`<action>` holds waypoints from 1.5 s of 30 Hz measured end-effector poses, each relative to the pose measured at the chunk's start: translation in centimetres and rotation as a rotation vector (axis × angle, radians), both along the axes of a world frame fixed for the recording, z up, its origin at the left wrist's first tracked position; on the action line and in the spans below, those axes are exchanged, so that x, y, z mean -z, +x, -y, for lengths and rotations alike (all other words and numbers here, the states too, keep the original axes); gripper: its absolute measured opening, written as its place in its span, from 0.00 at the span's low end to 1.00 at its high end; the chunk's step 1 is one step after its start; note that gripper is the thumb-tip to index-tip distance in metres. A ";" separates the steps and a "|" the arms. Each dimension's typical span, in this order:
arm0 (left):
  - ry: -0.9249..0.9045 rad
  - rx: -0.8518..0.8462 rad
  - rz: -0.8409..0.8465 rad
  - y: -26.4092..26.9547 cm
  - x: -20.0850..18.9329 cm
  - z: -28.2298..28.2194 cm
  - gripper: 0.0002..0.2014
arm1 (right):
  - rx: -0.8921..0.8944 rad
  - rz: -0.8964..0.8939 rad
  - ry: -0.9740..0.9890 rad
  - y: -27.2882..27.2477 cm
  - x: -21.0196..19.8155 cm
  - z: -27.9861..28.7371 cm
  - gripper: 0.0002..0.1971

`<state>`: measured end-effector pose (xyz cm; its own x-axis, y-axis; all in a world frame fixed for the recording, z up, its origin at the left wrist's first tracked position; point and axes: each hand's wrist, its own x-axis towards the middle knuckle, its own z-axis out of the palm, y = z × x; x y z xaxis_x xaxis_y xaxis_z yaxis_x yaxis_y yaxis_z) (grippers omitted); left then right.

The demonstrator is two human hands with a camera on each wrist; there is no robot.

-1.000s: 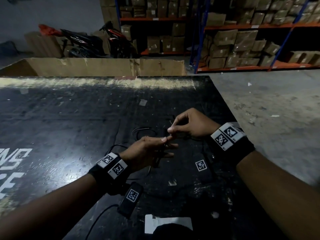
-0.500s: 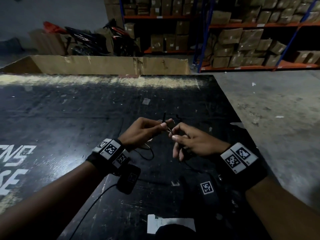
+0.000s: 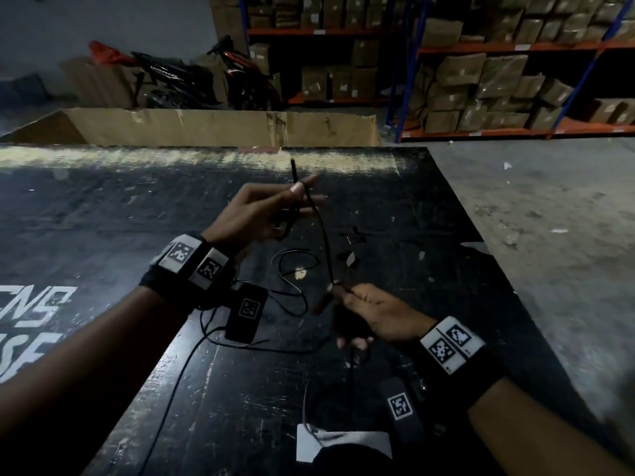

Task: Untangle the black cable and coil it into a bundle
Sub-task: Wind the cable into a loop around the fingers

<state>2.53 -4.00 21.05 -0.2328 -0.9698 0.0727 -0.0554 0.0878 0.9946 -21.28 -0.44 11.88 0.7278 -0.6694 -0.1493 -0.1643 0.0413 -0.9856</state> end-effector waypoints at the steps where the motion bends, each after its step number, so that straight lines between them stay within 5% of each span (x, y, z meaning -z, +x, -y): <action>1: 0.040 0.001 -0.115 -0.1 0.0 0.1 0.19 | 0.015 0.024 0.009 0.4 0.5 -0.2 0.21; 5: 0.126 0.096 -0.446 -1.0 0.2 0.0 0.20 | 0.091 0.047 0.100 1.6 2.1 -1.1 0.23; 13: 0.192 0.324 -0.653 -2.7 -0.7 -1.4 0.20 | 0.214 -0.033 0.128 1.5 4.8 0.9 0.24; 21: 0.425 0.471 -0.441 -3.4 3.6 -4.3 0.21 | 0.556 -0.157 -0.320 -1.1 1.1 7.5 0.17; 25: 0.453 0.403 -0.184 -3.9 5.9 -5.1 0.24 | 0.375 -0.299 -0.542 -1.8 -3.2 8.7 0.11; 35: 0.522 0.275 -0.080 -3.5 7.7 -4.0 0.20 | 0.196 -0.532 -0.688 -0.4 -8.3 4.9 0.06; 38: 0.476 0.218 -0.134 -2.4 7.9 -3.4 0.20 | 0.147 -0.421 -0.589 -1.0 -7.4 3.0 0.07; 45: 0.379 0.170 -0.436 -0.2 6.6 -1.5 0.20 | 0.039 -0.035 -0.025 -2.0 -0.3 -0.6 0.20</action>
